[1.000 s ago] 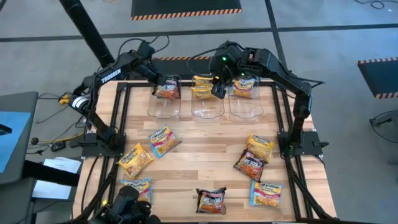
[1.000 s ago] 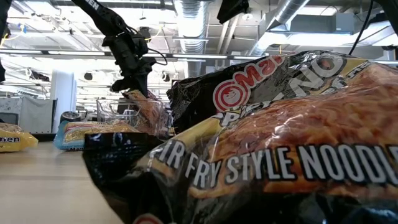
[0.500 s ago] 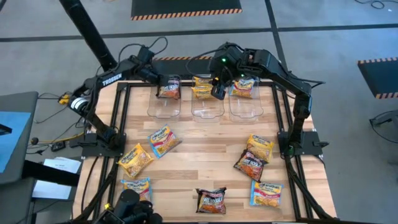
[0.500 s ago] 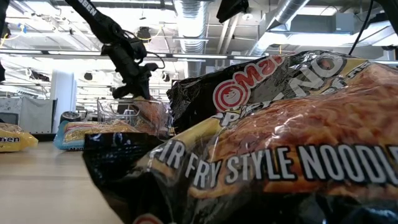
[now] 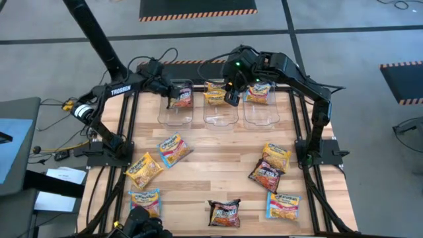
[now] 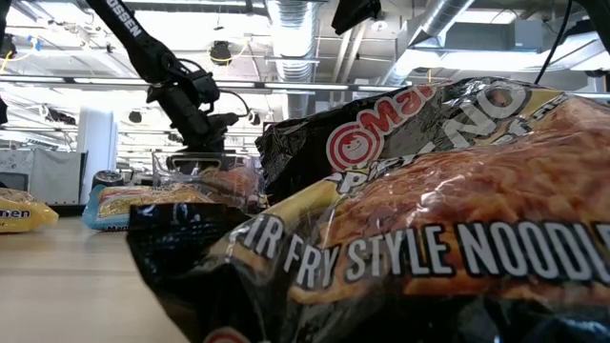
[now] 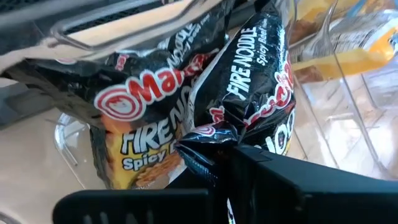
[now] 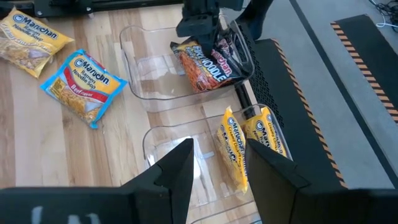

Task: Sort Maruchan noodles
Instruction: Put the black noodle pack into the left transparent bin

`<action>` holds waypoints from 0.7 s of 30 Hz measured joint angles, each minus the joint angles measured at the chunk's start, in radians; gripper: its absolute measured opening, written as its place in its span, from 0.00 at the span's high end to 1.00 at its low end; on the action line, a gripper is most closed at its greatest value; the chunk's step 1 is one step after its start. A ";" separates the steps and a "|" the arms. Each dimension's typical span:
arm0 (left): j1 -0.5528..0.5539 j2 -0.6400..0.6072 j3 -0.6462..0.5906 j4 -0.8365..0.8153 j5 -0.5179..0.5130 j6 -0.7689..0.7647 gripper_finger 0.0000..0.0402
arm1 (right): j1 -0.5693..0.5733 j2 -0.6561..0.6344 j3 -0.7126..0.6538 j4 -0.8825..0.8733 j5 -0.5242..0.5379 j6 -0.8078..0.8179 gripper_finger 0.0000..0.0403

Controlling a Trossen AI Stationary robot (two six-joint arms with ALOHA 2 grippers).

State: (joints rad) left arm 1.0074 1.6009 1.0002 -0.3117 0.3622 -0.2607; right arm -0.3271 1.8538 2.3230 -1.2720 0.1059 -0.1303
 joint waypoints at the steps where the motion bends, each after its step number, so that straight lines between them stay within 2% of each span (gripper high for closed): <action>1: 0.000 0.000 -0.002 -0.002 -0.001 0.005 1.00 | 0.000 0.000 0.000 0.000 0.000 0.000 0.58; 9: 0.017 0.000 -0.003 -0.011 0.006 -0.059 1.00 | 0.006 0.000 0.000 0.000 0.000 0.002 0.58; 14: 0.022 0.000 -0.003 -0.013 0.084 -0.002 0.99 | 0.015 0.000 0.000 0.000 0.000 0.002 0.58; 21: 0.022 0.001 -0.004 -0.024 0.125 0.038 0.86 | 0.039 0.000 0.000 0.000 0.000 0.002 0.58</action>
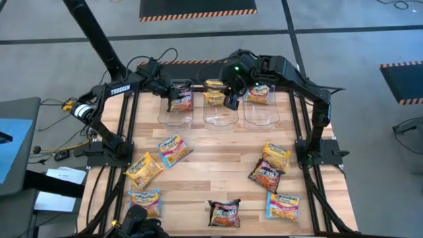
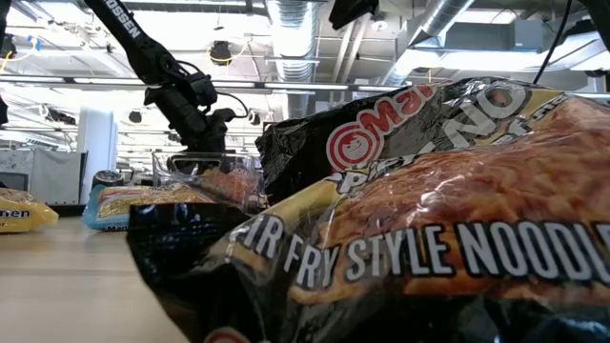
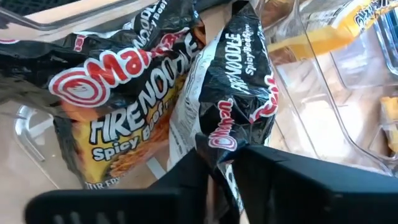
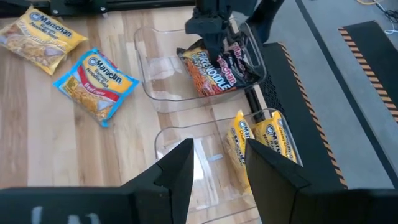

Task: Sort Maruchan noodles
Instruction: Put the black noodle pack into the left transparent bin, then put the yellow noodle pack into the center transparent bin

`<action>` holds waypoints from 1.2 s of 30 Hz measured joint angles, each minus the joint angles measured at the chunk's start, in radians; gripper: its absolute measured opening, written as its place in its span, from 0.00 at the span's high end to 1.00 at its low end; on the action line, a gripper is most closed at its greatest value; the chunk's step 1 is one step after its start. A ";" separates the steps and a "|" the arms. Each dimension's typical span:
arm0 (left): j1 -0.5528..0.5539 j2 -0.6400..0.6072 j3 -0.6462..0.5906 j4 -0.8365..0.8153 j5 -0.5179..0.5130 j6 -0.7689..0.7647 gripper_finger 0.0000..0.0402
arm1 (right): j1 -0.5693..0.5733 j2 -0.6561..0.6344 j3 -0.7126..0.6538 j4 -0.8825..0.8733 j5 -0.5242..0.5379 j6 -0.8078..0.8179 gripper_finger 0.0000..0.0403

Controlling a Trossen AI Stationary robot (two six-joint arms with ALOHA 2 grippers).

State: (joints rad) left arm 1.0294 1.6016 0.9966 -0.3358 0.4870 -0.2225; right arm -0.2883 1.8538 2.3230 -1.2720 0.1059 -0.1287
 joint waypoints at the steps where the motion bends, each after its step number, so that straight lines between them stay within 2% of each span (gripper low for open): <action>1: 0.000 0.000 0.000 -0.001 0.001 -0.002 0.84 | 0.002 0.000 0.000 0.000 0.000 0.000 0.58; 5: 0.003 0.000 0.000 -0.028 -0.002 -0.006 0.74 | 0.008 0.000 0.000 0.000 0.000 -0.002 0.58; 10: 0.029 0.001 0.000 -0.059 0.001 -0.008 0.68 | 0.007 0.000 0.000 0.000 0.000 -0.002 0.58; 26: 0.085 0.001 0.090 -0.079 0.031 0.001 0.68 | 0.019 0.000 0.000 0.000 0.000 0.035 0.58; 30: 0.093 0.001 0.133 -0.082 0.124 0.000 0.68 | 0.036 0.000 0.000 0.000 0.000 0.035 0.58; 36: 0.072 -0.011 0.203 -0.125 0.362 0.056 0.68 | 0.055 0.000 0.000 -0.051 -0.003 0.028 0.58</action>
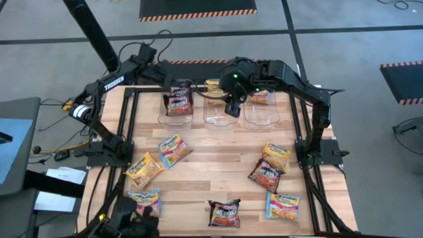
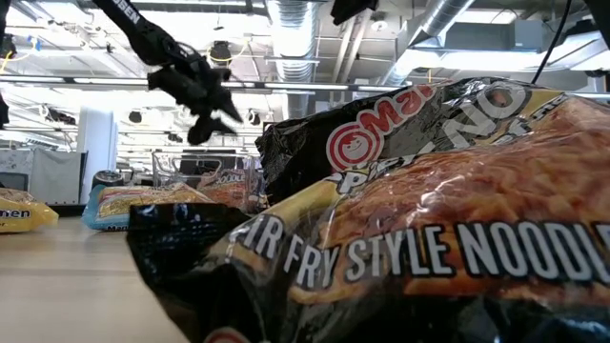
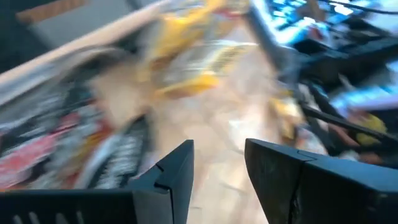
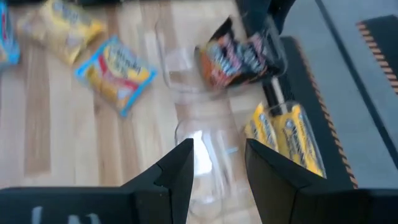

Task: Sort Maruchan noodles
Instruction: Put the yellow noodle pack into the center transparent bin

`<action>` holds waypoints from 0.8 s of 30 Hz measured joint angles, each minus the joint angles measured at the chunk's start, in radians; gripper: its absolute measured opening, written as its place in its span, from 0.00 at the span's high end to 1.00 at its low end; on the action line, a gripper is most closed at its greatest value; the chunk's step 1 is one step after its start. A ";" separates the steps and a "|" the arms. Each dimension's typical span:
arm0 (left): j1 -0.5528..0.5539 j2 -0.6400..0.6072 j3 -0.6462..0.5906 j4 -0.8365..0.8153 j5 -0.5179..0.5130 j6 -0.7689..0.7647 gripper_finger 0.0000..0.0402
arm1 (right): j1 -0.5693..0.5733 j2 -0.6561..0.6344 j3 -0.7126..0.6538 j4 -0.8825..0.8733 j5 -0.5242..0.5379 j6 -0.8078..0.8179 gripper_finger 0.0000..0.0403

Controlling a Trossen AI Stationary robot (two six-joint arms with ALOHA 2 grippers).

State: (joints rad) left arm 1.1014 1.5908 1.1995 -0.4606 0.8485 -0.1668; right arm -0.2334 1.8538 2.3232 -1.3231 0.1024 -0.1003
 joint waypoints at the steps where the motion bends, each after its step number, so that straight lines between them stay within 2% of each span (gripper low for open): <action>1: -0.010 -0.012 0.006 0.001 0.031 0.004 0.68 | 0.003 0.000 0.000 -0.024 -0.007 -0.007 0.58; 5: -0.057 -0.091 0.017 0.010 0.082 0.009 0.68 | 0.004 0.000 0.000 -0.146 -0.044 -0.012 0.58; 10: -0.121 -0.222 0.017 0.006 0.026 0.008 0.68 | 0.002 0.000 0.000 -0.251 -0.074 -0.001 0.58; 16: -0.191 -0.365 0.017 0.003 -0.054 -0.032 0.68 | 0.002 -0.001 -0.009 -0.245 -0.257 -0.003 0.58; 24: -0.252 -0.456 0.017 -0.045 -0.076 -0.082 0.68 | 0.032 0.000 -0.190 -0.249 -0.397 -0.026 0.58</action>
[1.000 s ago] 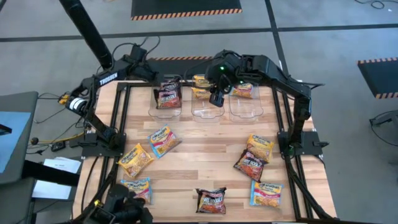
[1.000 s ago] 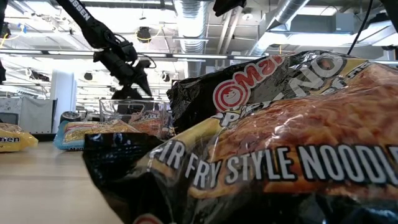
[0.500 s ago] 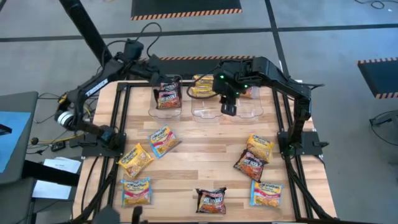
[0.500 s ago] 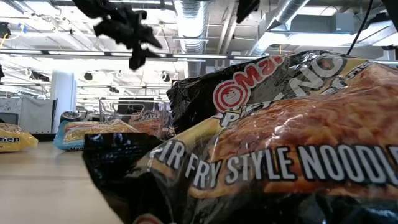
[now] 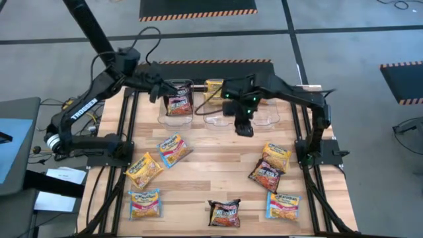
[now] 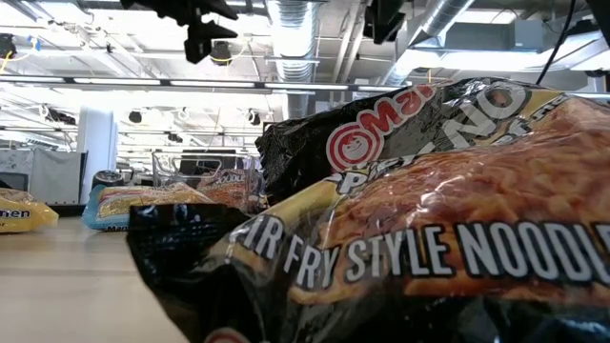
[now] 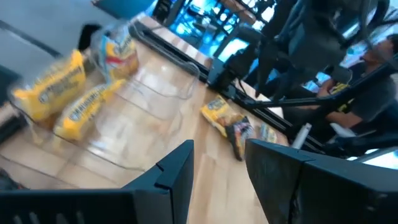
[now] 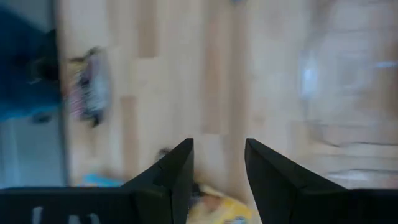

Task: Sort Maruchan noodles
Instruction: Put the yellow noodle pack into the center transparent bin

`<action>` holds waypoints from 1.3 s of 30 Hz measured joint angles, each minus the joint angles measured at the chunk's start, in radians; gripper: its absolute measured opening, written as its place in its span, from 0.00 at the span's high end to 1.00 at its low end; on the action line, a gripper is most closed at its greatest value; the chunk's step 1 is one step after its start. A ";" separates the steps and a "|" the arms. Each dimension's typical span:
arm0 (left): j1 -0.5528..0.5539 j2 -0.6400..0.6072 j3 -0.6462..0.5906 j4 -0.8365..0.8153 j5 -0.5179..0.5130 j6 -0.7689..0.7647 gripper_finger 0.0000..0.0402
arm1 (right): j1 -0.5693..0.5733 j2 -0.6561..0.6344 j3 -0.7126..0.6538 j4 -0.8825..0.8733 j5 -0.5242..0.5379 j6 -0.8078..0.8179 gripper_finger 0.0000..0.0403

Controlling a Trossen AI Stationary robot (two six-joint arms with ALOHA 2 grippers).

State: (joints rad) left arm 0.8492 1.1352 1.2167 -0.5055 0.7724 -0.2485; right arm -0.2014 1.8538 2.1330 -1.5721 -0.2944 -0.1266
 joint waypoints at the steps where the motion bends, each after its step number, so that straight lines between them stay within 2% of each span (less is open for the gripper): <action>1: -0.004 -0.002 0.000 -0.014 0.001 -0.018 0.68 | 0.003 0.000 -0.021 0.002 -0.039 -0.011 0.58; 5: -0.025 -0.006 0.000 -0.068 0.008 -0.082 0.68 | 0.017 0.000 -0.070 0.003 -0.139 -0.046 0.58; 14: -0.108 -0.007 0.000 -0.164 0.058 -0.074 0.68 | 0.085 -0.019 -0.196 0.002 -0.156 -0.050 0.58; 22: -0.211 -0.024 -0.001 -0.178 -0.016 -0.072 0.68 | 0.120 -0.170 -0.540 0.017 -0.151 0.028 0.58; 28: -0.274 -0.024 -0.001 -0.178 -0.085 -0.105 0.68 | 0.136 -0.306 -0.786 0.168 -0.148 0.184 0.58; 31: -0.297 -0.024 -0.001 -0.178 -0.091 -0.105 0.68 | 0.151 -0.357 -0.873 0.198 -0.126 0.271 0.58; 36: -0.319 -0.024 -0.001 -0.178 -0.108 -0.105 0.68 | 0.180 -0.419 -0.972 0.208 0.023 0.405 0.58; 39: -0.326 -0.024 -0.001 -0.178 -0.121 -0.105 0.68 | 0.197 -0.440 -1.029 0.244 0.072 0.509 0.58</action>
State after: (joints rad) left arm 0.5235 1.1110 1.2160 -0.6834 0.6514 -0.3531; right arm -0.0048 1.4136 1.1039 -1.3286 -0.2223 0.3822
